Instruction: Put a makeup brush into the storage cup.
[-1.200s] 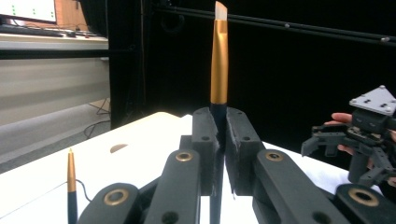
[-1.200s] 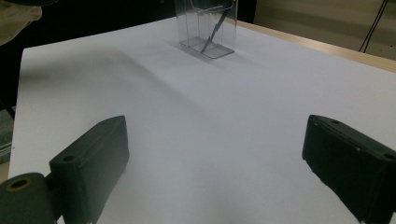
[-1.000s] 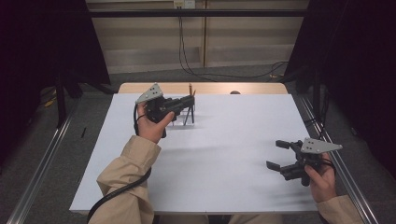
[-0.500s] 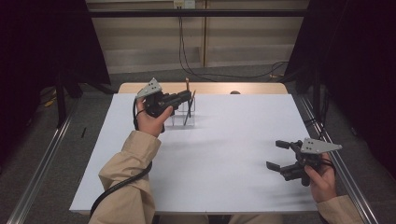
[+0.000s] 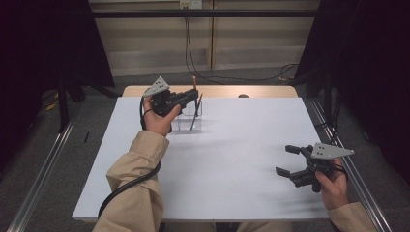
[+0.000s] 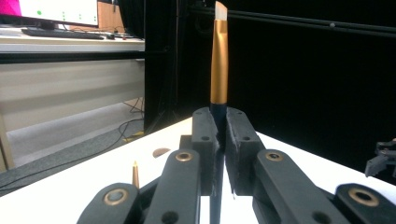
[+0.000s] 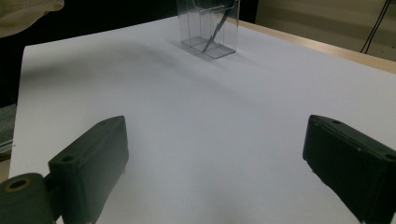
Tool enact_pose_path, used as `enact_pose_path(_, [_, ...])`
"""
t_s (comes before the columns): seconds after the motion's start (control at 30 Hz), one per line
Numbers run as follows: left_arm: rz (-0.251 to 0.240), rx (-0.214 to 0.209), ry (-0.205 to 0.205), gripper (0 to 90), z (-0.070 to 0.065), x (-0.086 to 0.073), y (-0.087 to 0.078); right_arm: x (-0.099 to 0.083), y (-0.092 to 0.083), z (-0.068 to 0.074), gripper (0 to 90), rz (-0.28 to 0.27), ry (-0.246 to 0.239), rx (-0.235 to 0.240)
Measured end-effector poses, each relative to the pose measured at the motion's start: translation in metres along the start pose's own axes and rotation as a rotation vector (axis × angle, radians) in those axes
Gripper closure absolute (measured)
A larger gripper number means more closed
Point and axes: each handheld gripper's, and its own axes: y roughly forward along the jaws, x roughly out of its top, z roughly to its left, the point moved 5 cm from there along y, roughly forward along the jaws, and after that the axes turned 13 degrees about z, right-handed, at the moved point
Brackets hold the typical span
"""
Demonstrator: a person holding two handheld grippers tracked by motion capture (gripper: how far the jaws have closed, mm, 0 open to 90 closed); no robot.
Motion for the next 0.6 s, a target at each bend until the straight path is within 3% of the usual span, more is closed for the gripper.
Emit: enact_pose_path(0.6, [0.007, 0.035, -0.005, 83.5, 0.01, 0.008, 0.015, 0.001, -0.001, 0.002, 6.4, 0.003, -0.019, -0.003])
